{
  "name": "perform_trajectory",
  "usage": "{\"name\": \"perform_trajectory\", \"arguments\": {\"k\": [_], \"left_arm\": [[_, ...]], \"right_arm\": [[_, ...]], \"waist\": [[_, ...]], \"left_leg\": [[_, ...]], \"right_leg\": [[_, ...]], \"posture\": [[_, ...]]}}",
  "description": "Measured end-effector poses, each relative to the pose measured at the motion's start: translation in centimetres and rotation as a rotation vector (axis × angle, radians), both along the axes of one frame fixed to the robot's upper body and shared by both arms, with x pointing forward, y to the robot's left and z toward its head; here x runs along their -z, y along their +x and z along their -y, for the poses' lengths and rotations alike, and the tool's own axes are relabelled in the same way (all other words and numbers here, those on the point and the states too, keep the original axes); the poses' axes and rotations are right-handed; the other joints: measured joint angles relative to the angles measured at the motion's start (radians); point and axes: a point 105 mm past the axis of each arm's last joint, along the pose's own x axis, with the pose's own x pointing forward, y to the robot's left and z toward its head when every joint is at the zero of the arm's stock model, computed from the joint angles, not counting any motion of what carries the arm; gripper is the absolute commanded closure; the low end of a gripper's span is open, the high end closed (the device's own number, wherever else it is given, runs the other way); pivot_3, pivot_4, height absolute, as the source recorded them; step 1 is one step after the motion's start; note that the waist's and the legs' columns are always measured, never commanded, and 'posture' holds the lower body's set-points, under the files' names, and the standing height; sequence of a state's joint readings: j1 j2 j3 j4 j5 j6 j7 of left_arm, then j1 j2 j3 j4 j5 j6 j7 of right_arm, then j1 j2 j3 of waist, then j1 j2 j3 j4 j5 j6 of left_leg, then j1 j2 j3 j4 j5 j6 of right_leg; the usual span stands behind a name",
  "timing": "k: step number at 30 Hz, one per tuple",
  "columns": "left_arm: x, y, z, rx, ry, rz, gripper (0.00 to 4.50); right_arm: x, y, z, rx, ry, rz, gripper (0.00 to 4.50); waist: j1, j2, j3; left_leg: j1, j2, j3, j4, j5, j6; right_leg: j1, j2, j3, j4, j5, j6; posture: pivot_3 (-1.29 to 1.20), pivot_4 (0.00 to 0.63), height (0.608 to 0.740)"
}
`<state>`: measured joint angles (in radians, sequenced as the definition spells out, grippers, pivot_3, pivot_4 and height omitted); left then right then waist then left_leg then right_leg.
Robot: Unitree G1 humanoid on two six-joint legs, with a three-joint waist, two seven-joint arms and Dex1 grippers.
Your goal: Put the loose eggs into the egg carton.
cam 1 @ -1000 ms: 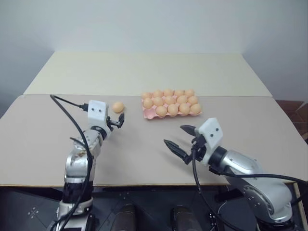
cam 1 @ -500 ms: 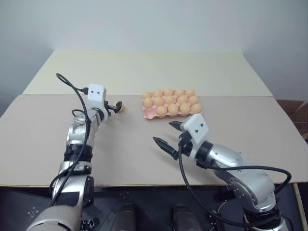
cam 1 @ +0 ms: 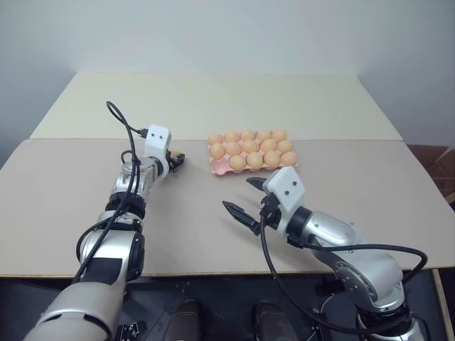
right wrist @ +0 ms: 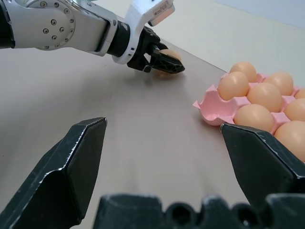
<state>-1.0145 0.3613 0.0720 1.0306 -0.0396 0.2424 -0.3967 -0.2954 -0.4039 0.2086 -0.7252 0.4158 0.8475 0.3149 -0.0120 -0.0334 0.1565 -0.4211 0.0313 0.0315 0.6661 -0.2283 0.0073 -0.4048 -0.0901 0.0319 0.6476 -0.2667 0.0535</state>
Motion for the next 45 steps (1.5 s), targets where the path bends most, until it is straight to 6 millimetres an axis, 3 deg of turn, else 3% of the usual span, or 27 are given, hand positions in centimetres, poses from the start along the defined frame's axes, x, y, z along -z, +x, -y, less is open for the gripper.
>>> {"name": "perform_trajectory", "arguments": {"k": [7, 18, 25, 29, 35, 43, 45], "left_arm": [[-1.4, -0.1, 0.8, 0.052, 0.01, 0.075, 2.73], [-3.8, -4.6, 8.5, 0.384, 0.097, 0.217, 2.75], [-1.9, -4.8, 11.0, 0.464, 0.122, 0.162, 2.75], [-0.9, -4.6, 11.8, 0.483, 0.145, 0.147, 2.75], [-0.9, -3.9, 12.1, 0.479, 0.173, 0.158, 2.75], [-1.1, -3.7, 11.8, 0.464, 0.166, 0.168, 0.14], [-1.3, -3.8, 11.8, 0.467, 0.168, 0.177, 0.01]], "right_arm": [[0.0, -0.1, 0.2, 0.0, -0.001, -0.001, 0.0], [0.2, -0.6, 2.0, -0.018, -0.052, -0.012, 0.0], [0.2, -0.6, 2.0, -0.017, -0.052, -0.014, 0.0], [0.3, -0.6, 1.9, -0.016, -0.051, -0.015, 0.0], [0.2, -0.8, 1.9, -0.016, -0.049, -0.009, 0.0], [0.2, -0.9, 1.9, -0.012, -0.048, -0.01, 0.0], [0.2, -0.9, 1.9, -0.013, -0.048, -0.011, 0.0]], "waist": [[0.0, 0.0, 0.0], [0.001, 0.0, 0.0], [0.001, 0.0, 0.0], [0.001, 0.0, 0.0], [0.001, 0.0, 0.0], [0.002, 0.0, 0.0], [0.002, 0.0, 0.0]], "left_leg": [[-0.002, 0.0, -0.001, 0.002, 0.0, 0.0], [-0.001, 0.0, -0.002, 0.006, 0.0, 0.0], [-0.002, 0.0, -0.003, 0.007, 0.0, 0.0], [-0.002, 0.0, -0.003, 0.008, 0.0, 0.0], [-0.002, 0.0, -0.003, 0.009, 0.0, 0.0], [-0.002, 0.0, -0.003, 0.011, 0.0, 0.0], [-0.002, 0.0, -0.003, 0.012, 0.0, 0.0]], "right_leg": [[0.0, 0.0, -0.001, 0.0, 0.0, 0.0], [0.002, 0.0, -0.002, 0.003, 0.0, 0.0], [0.001, 0.0, -0.002, 0.003, 0.0, 0.0], [0.001, 0.0, -0.002, 0.003, 0.0, 0.0], [0.002, 0.0, -0.002, 0.003, 0.0, 0.0], [0.002, 0.0, -0.002, 0.006, 0.0, 0.0], [0.001, 0.0, -0.002, 0.007, 0.0, 0.0]], "posture": [[0.0, 0.15, 0.74], [0.0, 0.15, 0.74], [0.0, 0.15, 0.74], [0.0, 0.15, 0.74], [0.0, 0.15, 0.74], [0.0, 0.15, 0.74], [0.0, 0.15, 0.74]]}}
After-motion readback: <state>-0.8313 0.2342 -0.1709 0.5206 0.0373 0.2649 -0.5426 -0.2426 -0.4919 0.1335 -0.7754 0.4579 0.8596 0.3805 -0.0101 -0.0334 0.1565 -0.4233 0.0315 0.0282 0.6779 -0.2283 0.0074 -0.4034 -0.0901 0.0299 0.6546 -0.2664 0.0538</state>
